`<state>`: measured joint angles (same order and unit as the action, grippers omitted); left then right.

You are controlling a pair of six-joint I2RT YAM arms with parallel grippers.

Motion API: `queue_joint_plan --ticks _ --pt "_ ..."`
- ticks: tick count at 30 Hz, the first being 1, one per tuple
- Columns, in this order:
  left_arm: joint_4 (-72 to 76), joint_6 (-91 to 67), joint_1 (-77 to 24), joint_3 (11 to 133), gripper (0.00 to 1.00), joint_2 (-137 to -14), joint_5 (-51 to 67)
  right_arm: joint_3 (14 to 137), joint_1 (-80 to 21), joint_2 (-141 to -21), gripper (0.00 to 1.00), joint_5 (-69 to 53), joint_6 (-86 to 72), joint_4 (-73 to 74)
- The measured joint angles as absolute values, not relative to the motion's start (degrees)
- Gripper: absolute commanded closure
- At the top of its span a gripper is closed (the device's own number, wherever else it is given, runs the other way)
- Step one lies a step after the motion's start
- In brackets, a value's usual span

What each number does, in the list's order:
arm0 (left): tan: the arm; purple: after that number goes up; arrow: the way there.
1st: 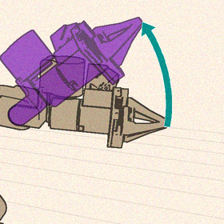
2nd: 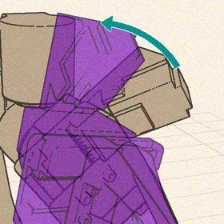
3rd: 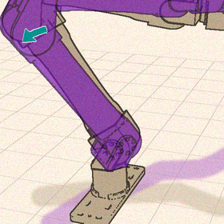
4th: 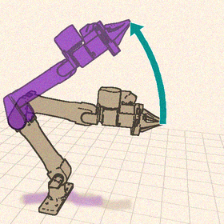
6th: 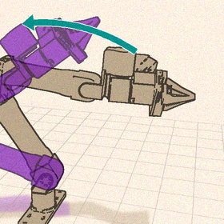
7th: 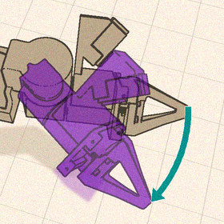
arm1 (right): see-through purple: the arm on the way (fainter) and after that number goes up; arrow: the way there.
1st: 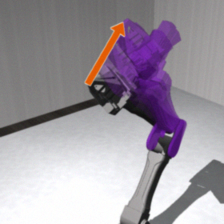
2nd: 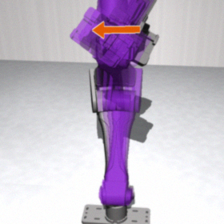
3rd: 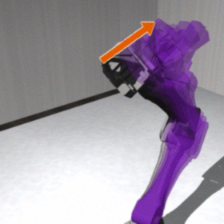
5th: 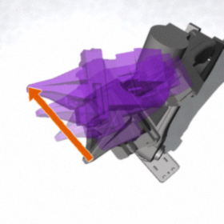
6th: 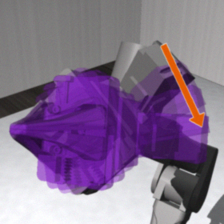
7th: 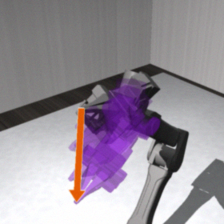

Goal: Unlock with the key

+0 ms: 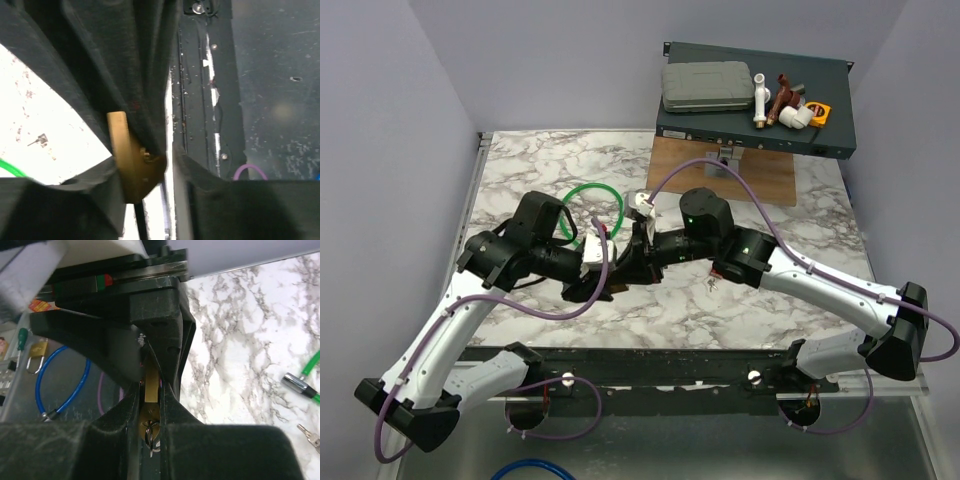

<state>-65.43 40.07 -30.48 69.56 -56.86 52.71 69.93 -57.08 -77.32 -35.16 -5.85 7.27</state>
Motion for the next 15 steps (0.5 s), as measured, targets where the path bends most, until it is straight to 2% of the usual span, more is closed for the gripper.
queue_joint_plan --ticks 2,4,6,7,9,10,13,15 --pt "-64.8 39.3 -30.3 69.3 0.86 -56.6 52.5 69.9 -57.3 -77.3 0.99 -35.6 -5.8 7.2" --pt "-64.4 38.1 -30.3 68.9 0.91 -56.4 52.4 69.9 -57.6 -77.3 0.99 -35.8 -4.8 7.1" --pt "-63.9 36.8 -30.0 68.6 0.97 -56.3 52.3 69.9 -57.8 -77.3 0.94 -35.8 -4.2 7.1" --pt "-63.7 36.5 -30.1 68.5 1.00 -56.1 52.2 69.9 -57.8 -77.3 0.88 -35.9 -4.2 7.1" --pt "-63.0 35.8 -30.1 68.3 1.00 -55.9 52.1 69.9 -57.8 -77.3 0.65 -35.9 -4.4 6.9" --pt "-62.7 35.5 -30.1 68.2 1.00 -55.7 52.0 69.9 -57.8 -77.3 0.58 -35.9 -4.6 6.8" --pt "-61.0 34.9 -30.0 67.2 1.00 -54.7 51.0 69.9 -57.8 -77.2 0.46 -35.8 -6.2 5.6" --pt "-60.1 34.4 -29.8 66.6 1.00 -54.2 51.0 69.9 -57.8 -76.9 0.43 -35.1 -6.9 5.2"
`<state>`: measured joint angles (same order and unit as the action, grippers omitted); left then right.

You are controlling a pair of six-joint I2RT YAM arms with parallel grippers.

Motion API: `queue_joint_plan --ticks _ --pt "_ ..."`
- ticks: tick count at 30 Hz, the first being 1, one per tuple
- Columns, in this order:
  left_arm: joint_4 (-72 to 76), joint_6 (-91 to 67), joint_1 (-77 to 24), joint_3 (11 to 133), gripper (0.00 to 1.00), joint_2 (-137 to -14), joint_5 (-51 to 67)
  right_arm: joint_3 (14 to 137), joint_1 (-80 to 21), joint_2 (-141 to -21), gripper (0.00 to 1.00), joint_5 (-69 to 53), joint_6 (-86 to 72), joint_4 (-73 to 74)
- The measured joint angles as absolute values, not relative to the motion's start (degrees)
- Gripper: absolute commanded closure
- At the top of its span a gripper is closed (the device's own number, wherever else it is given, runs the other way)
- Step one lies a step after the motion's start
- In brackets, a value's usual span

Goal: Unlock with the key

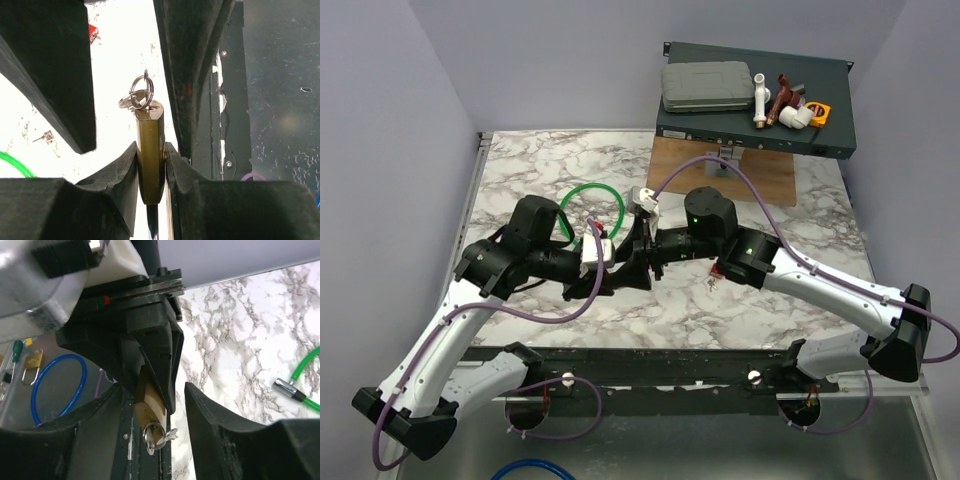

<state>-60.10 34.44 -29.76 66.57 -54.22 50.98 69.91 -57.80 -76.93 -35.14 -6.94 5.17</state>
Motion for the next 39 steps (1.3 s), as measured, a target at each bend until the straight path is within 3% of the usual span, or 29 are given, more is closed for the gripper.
queue_joint_plan --ticks 6,10,15,39 --pt "-59.6 34.0 -29.7 65.3 1.00 -52.8 49.8 70.2 -57.7 -72.0 0.45 -30.3 -6.5 7.6" --pt "-60.7 35.6 -29.6 65.3 1.00 -51.9 49.1 70.7 -57.5 -67.7 0.55 -28.5 -5.3 10.1" --pt "-63.2 36.8 -29.6 65.3 1.00 -51.1 49.1 70.7 -57.3 -66.5 0.61 -28.6 -4.5 12.6" --pt "-72.6 36.9 -29.4 70.9 1.00 -58.4 49.6 67.2 -57.3 -71.7 0.69 -35.4 -5.1 14.4"
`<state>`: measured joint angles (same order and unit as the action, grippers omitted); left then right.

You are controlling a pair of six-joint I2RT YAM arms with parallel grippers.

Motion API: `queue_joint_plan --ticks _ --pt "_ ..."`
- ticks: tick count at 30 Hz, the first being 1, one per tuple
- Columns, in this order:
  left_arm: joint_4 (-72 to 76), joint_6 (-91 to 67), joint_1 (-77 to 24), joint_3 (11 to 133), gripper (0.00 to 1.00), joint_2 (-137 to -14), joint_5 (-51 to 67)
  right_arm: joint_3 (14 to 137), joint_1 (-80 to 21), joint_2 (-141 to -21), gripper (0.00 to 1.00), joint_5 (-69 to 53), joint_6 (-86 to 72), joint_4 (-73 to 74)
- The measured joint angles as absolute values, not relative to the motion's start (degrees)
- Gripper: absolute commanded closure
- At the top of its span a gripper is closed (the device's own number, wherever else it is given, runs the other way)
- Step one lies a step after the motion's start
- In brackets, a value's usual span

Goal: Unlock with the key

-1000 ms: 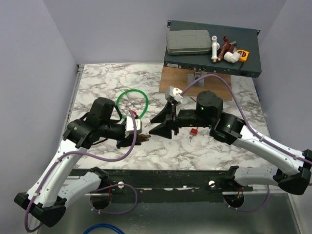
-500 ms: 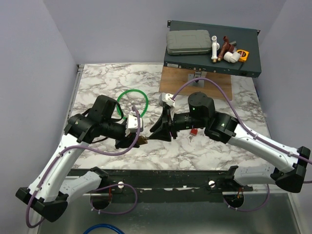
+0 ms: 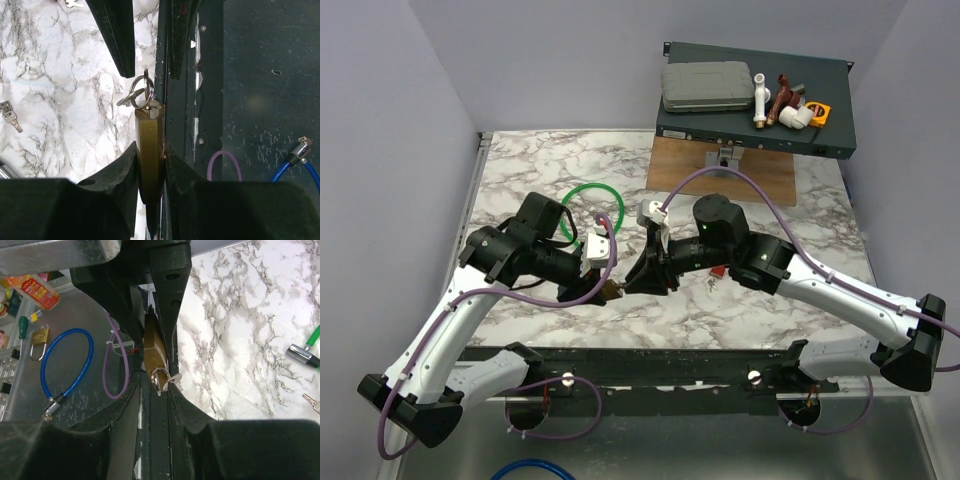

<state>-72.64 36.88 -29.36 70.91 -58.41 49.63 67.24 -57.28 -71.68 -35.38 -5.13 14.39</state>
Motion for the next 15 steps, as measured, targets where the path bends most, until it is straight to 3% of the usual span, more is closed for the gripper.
queue_joint_plan --ticks 10,15 --pt "-73.0 36.5 -29.4 72.5 1.00 -58.4 50.4 65.9 -57.3 -71.7 0.83 -35.4 -6.6 10.2" --pt "-73.1 35.7 -29.3 72.8 1.00 -58.4 50.6 65.2 -57.3 -71.8 0.99 -35.5 -7.1 8.4"
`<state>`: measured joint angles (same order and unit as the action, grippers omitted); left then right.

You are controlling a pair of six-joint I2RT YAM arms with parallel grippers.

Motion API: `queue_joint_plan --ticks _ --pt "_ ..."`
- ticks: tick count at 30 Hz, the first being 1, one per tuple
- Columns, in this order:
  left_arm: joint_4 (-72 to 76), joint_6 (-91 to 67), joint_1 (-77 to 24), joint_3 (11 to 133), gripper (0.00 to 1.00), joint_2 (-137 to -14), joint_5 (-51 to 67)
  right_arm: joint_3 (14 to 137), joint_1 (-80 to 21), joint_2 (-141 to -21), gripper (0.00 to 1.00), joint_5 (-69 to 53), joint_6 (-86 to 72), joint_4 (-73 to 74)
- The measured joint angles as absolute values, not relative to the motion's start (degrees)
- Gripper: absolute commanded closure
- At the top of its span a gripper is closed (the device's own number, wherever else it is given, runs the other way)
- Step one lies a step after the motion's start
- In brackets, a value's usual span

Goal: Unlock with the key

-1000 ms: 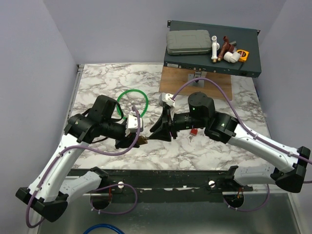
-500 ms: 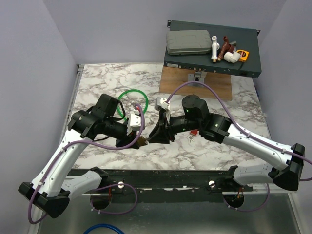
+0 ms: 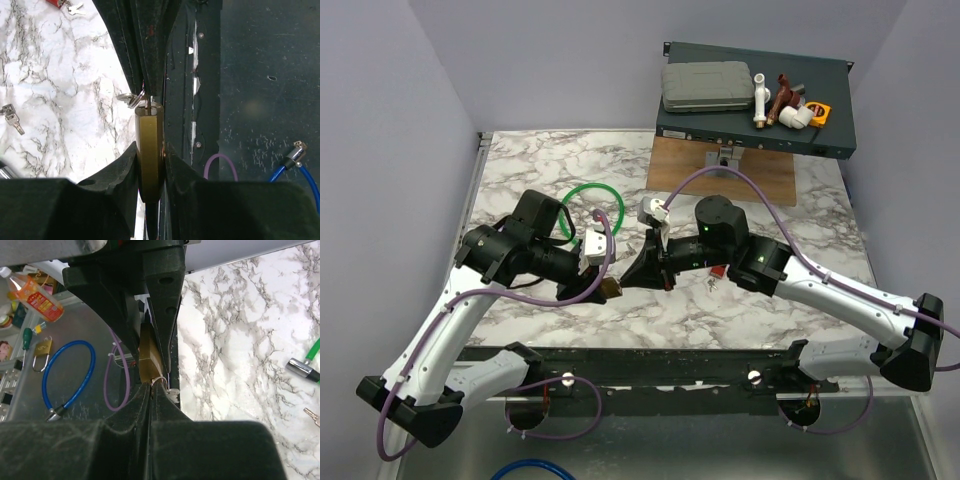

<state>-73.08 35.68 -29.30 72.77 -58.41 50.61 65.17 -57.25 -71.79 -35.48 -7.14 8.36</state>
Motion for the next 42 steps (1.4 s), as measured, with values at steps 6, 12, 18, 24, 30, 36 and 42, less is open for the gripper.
queue_joint_plan --ticks 6,12,18,24,30,36,42 --pt "-73.8 35.3 -29.2 72.8 1.00 -58.4 50.4 63.3 -57.2 -71.8 0.99 -35.5 -10.0 4.4" --pt "-74.7 35.1 -29.3 75.4 1.00 -58.1 46.7 62.7 -56.8 -72.5 0.99 -35.3 -15.6 1.8" --pt "-76.2 35.1 -29.3 81.9 1.00 -58.2 40.2 64.2 -56.4 -73.8 0.99 -33.1 -20.7 -1.9" --pt "-74.8 34.9 -29.3 82.6 1.00 -57.2 38.5 64.6 -55.9 -74.4 0.99 -32.5 -26.1 -4.2" --pt "-70.1 36.9 -31.1 79.2 1.00 -53.5 33.5 66.0 -54.3 -76.9 0.99 -34.4 -32.2 -4.5" --pt "-64.9 40.6 -33.5 75.5 1.00 -50.0 27.9 66.9 -52.7 -78.8 0.82 -36.7 -36.9 -4.7" --pt "-63.6 40.8 -33.8 75.5 1.00 -51.4 27.9 71.4 -52.7 -78.1 0.44 -35.8 -30.9 2.6"
